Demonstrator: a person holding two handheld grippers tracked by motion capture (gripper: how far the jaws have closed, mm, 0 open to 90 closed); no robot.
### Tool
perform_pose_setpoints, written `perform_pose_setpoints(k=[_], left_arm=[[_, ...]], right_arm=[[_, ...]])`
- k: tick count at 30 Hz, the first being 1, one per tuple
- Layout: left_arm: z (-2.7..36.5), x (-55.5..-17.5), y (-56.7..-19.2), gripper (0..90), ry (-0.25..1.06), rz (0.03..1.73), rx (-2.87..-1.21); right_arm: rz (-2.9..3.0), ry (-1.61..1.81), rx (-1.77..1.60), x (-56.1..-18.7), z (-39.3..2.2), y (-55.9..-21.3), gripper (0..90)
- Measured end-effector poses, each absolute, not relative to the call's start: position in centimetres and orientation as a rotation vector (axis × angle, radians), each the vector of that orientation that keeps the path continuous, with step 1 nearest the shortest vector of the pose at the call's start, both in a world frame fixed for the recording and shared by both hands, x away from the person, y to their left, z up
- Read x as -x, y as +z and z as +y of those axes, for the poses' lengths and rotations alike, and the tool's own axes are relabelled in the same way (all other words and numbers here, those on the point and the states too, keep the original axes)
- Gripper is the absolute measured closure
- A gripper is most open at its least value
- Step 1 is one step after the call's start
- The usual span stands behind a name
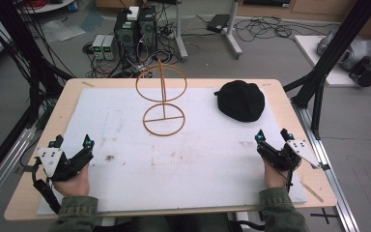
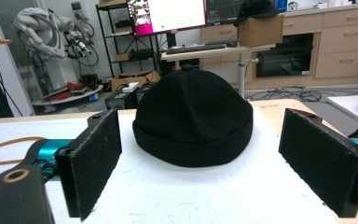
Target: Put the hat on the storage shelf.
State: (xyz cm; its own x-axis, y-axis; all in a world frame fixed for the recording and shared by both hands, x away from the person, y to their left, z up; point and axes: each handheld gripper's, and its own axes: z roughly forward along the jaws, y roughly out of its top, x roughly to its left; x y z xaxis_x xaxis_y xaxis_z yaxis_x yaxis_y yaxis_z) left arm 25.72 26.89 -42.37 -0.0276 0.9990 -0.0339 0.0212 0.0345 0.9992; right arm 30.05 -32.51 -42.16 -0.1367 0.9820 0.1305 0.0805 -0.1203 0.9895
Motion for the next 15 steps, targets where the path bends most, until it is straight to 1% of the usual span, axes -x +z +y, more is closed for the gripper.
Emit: perform_pose_setpoints(k=[8, 15], left_arm=[[26.8, -25.6, -42.3, 16.5, 1.203, 1.256, -1.192], [26.6, -25.5, -42.3, 16.5, 1.209, 1.247, -1.197]], right_arm=[[1.345, 1.358, -1.248, -31.1, -31.5, -40.8, 11.6], [1.400, 1.338, -1.211, -31.9, -30.5, -40.4, 11.6]])
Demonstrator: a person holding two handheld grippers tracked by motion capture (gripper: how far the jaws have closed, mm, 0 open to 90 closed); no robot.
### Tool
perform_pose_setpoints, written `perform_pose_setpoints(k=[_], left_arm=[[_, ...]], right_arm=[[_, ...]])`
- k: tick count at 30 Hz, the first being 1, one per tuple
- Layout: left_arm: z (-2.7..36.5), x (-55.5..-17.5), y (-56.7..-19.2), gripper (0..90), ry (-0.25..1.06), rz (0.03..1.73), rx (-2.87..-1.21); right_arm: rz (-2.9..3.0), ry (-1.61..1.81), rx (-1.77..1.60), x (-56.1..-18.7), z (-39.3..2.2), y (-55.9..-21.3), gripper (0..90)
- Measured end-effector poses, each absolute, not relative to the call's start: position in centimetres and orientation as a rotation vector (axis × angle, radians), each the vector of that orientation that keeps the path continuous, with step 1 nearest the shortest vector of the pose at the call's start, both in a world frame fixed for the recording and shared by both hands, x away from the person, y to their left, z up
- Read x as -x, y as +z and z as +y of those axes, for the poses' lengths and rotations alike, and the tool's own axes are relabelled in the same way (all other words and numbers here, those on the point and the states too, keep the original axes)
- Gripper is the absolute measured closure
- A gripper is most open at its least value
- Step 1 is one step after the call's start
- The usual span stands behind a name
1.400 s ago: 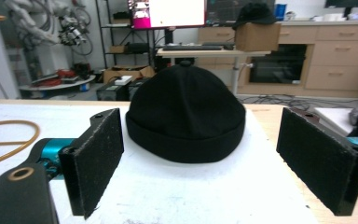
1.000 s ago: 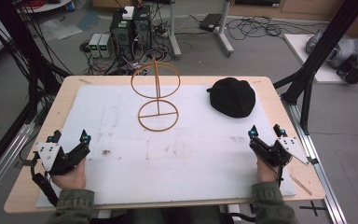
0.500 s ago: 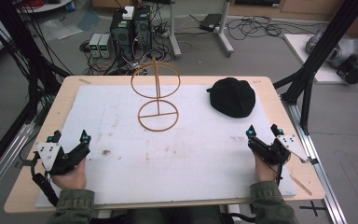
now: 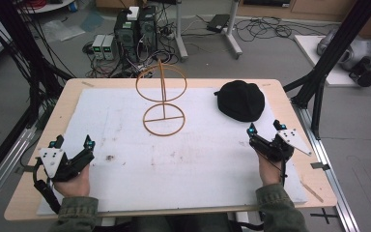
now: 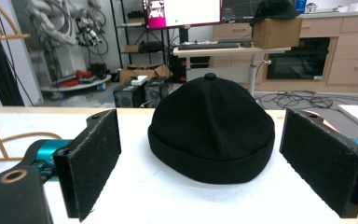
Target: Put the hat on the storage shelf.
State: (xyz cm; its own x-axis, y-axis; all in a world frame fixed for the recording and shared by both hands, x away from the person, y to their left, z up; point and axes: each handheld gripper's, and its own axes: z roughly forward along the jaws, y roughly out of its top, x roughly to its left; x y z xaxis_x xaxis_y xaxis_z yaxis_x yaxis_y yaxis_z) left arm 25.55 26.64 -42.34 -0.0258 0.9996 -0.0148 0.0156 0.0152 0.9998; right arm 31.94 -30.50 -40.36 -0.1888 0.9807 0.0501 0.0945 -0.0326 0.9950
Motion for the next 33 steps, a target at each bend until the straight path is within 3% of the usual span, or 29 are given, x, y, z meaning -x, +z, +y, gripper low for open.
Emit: perform_pose_setpoints(k=[33], left_arm=[[26.7, -25.7, -42.6, 16.5, 1.178, 1.250, -1.222]], right_arm=[[1.463, 1.291, -1.230, -37.2, -29.5, -37.6, 11.6]])
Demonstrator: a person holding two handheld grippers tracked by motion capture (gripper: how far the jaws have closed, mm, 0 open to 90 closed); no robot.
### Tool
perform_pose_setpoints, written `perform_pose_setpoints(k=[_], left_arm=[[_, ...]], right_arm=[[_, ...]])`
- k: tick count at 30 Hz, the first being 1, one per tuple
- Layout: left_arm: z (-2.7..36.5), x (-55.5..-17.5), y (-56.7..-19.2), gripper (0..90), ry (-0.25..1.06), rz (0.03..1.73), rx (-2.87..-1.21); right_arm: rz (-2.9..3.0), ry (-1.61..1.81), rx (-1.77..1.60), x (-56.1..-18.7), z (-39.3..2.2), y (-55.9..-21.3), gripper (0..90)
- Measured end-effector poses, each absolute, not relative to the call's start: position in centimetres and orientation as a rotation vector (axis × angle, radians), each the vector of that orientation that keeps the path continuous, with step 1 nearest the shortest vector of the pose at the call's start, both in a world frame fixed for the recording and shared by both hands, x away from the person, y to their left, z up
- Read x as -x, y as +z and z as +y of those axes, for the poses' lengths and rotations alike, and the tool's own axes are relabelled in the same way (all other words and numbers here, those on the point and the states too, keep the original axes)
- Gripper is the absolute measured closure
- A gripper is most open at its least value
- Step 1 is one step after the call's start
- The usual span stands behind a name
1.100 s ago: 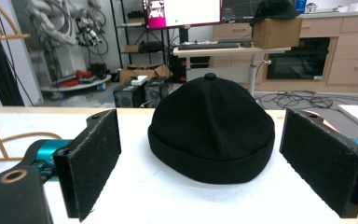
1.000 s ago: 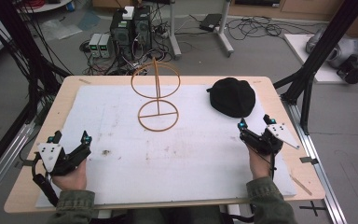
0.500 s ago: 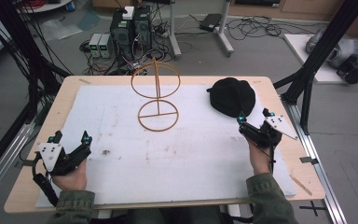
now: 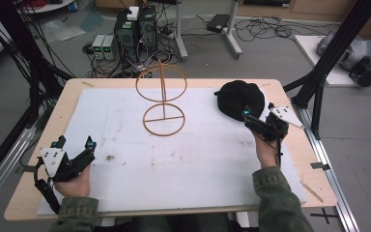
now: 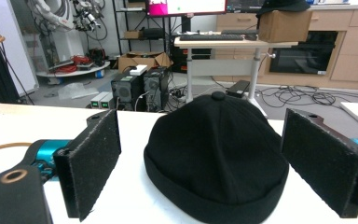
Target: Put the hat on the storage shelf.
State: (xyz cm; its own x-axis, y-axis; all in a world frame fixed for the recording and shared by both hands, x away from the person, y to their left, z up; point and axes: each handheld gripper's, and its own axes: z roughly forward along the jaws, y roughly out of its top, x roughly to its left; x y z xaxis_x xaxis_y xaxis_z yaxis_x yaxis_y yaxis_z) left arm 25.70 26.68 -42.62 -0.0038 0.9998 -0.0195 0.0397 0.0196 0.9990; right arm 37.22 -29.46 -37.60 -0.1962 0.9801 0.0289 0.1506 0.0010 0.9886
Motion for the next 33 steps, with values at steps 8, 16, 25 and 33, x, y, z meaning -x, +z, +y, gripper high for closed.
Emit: perform_pose_setpoints(k=[8, 16, 25, 33], left_arm=[[26.7, -25.7, -42.7, 16.5, 1.177, 1.244, -1.222], [26.7, -25.8, -42.7, 16.5, 1.170, 1.248, -1.221], [27.1, -25.9, -42.9, 16.6, 1.140, 1.265, -1.196], [27.1, -25.9, -43.0, 16.6, 1.138, 1.260, -1.201]], right_arm=[[1.453, 1.282, -1.246, -38.8, -29.5, -37.2, 11.7], [1.464, 1.244, -1.268, -41.1, -30.6, -36.7, 11.7], [1.499, 1.240, -1.274, -43.0, -30.6, -36.4, 11.7], [1.568, 1.194, -1.251, -45.0, -29.5, -36.2, 11.7]])
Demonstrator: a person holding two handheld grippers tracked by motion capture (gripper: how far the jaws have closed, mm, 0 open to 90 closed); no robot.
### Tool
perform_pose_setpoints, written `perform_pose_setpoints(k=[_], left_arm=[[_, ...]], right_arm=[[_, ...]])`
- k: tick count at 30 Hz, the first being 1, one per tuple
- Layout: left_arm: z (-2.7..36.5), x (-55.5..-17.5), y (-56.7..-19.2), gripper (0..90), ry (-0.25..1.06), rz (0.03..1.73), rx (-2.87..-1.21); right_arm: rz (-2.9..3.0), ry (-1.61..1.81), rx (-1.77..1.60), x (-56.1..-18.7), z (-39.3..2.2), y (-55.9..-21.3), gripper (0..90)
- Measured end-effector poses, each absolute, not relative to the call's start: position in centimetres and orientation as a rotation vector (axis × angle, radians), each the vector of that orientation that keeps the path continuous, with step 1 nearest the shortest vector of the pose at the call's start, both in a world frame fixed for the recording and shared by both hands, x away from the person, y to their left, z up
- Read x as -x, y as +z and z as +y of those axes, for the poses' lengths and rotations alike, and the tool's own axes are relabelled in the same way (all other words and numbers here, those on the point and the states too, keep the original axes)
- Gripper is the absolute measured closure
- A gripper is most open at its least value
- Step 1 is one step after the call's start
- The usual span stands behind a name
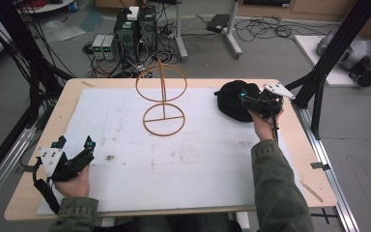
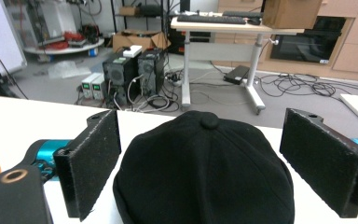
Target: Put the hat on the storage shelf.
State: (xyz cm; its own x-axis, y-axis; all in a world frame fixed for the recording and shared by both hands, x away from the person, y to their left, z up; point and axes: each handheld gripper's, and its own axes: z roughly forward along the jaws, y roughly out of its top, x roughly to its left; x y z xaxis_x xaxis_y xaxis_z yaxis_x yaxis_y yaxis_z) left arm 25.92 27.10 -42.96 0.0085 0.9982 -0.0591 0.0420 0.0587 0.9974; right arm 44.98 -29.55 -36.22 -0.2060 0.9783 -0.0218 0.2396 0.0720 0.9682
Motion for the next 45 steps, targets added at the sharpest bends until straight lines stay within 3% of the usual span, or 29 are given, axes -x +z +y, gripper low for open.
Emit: perform_pose_setpoints(k=[14, 32, 42, 45], left_arm=[[27.0, -25.7, -42.9, 16.5, 1.138, 1.251, -1.209], [26.9, -25.9, -43.1, 16.6, 1.136, 1.248, -1.228], [26.9, -25.9, -43.1, 16.6, 1.140, 1.244, -1.226], [26.9, -25.9, -43.1, 16.8, 1.138, 1.239, -1.227]], right_arm=[[1.632, 1.072, -1.251, -48.3, -29.1, -36.9, 12.0], [1.648, 1.077, -1.356, -49.6, -29.5, -38.8, 13.5], [1.658, 1.036, -1.411, -50.1, -29.0, -40.2, 21.1], [1.667, 1.013, -1.410, -50.1, -28.8, -40.3, 29.1]])
